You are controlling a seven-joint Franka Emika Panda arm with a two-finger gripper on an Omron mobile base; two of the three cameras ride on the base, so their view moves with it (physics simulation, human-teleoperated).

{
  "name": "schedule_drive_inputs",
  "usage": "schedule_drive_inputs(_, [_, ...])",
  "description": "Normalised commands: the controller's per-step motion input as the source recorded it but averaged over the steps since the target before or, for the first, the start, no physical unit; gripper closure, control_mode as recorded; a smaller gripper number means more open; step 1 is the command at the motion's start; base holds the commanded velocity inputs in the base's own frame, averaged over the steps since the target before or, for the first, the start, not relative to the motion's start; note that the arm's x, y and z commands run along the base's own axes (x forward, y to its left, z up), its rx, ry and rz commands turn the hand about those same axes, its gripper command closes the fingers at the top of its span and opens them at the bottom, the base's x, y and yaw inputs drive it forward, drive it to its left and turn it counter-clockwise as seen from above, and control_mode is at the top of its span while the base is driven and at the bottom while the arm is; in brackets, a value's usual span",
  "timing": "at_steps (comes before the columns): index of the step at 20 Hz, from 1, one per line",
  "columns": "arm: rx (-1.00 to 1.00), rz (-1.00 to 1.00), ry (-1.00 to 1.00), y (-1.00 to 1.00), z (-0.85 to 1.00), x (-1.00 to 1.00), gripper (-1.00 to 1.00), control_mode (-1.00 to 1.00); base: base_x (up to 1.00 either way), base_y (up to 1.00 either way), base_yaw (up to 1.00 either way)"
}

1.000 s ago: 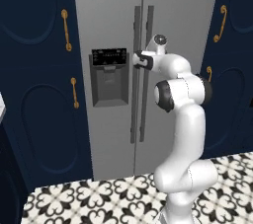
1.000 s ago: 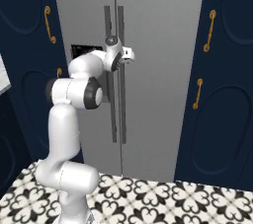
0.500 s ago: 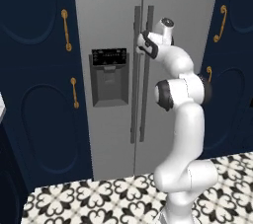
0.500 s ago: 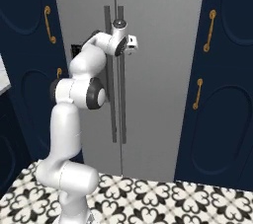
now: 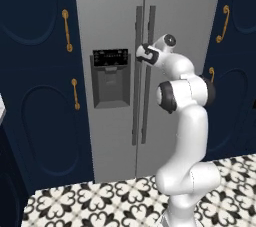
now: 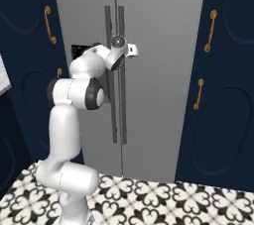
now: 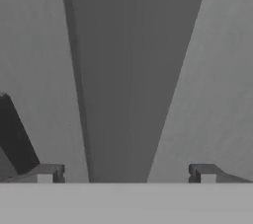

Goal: Grab a lemon wedge from the fridge and one ice cube from the ice bowl, and put them in the glass of lemonade.

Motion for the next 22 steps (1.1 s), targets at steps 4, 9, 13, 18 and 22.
schedule_drive_inputs(4, [0.0, 0.0, 0.0, 0.05, 0.01, 0.48, -1.0, -1.0, 0.0, 0.0, 0.0])
schedule_drive_inputs(9, [0.0, 0.0, 0.0, 0.06, 0.0, 0.44, 1.0, -1.0, 0.0, 0.0, 0.0])
schedule_drive_inputs(13, [0.0, 0.0, 0.0, 0.0, 0.0, 0.39, 1.0, -1.0, 0.0, 0.0, 0.0])
schedule_drive_inputs(18, [0.01, -0.07, 0.0, -0.32, 0.14, 0.05, 1.0, -1.0, 0.0, 0.0, 0.0])
schedule_drive_inputs(22, [0.08, -0.15, 0.0, -0.6, 0.4, 0.0, 1.0, -1.0, 0.0, 0.0, 0.0])
